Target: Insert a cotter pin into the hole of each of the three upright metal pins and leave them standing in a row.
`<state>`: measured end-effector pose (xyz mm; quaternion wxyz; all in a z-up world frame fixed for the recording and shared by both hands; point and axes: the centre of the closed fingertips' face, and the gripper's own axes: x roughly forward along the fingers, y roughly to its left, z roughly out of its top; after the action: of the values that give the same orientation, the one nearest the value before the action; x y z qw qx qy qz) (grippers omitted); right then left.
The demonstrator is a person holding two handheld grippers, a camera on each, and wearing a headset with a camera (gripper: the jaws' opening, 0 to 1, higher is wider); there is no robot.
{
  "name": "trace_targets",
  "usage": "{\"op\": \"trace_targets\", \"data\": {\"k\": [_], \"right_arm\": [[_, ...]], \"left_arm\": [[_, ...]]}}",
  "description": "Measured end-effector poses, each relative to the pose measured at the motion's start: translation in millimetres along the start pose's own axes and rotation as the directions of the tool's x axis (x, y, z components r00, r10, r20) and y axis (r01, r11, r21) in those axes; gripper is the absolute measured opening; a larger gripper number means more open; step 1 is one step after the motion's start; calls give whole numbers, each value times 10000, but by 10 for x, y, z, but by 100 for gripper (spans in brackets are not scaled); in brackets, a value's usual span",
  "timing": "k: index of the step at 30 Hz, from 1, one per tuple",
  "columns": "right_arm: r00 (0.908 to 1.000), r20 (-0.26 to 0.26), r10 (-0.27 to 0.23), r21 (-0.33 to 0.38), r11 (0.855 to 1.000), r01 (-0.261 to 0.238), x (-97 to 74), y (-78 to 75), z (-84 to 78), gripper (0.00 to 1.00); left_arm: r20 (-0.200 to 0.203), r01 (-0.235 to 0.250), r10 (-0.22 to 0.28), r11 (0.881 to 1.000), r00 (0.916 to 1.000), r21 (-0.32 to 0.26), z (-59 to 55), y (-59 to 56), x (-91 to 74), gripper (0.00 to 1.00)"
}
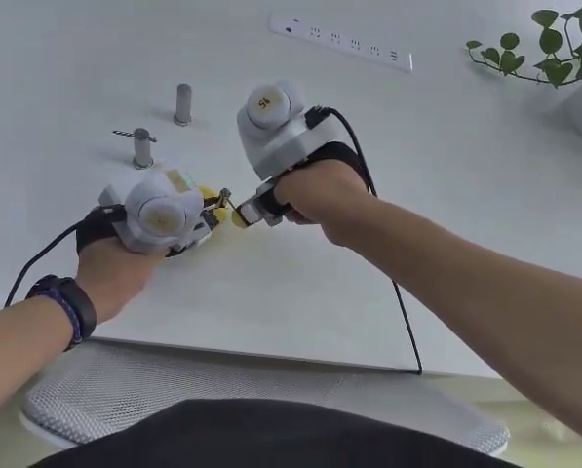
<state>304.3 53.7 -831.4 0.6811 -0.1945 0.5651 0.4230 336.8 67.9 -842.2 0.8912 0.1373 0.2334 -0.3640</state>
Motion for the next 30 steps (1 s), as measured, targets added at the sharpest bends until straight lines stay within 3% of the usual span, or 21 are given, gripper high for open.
{"op": "trace_targets", "data": {"k": [8, 13, 30], "right_arm": [[10000, 34, -5, 92, 10000, 5, -2, -3, 17, 2], [9999, 127, -75, -18, 10000, 75, -6, 15, 41, 2], [9998, 187, -110, -23, 9999, 111, -7, -3, 47, 2]], "left_arm": [[93, 65, -62, 9996, 9999, -259, 8, -20, -3, 6], [174, 180, -168, 9972, 9997, -725, -2, -4, -9, 6], [222, 309, -290, 9955, 9993, -895, 4, -23, 0, 6]]}}
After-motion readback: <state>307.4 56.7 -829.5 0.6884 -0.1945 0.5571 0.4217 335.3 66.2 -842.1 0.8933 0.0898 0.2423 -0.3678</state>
